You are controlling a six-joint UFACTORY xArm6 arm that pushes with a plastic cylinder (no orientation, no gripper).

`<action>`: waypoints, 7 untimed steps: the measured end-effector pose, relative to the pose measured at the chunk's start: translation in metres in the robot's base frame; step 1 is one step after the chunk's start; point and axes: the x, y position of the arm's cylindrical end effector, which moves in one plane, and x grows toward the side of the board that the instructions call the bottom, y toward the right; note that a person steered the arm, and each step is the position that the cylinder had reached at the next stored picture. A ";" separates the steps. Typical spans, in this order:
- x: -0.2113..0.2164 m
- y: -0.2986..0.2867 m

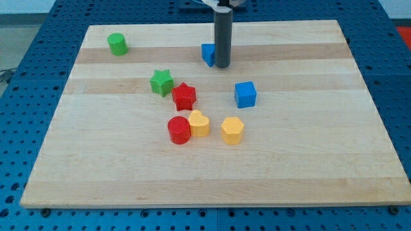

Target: Push blue triangle diagonally above blue cube

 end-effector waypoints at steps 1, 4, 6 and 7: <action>0.043 -0.002; 0.014 -0.034; -0.015 -0.031; -0.028 -0.019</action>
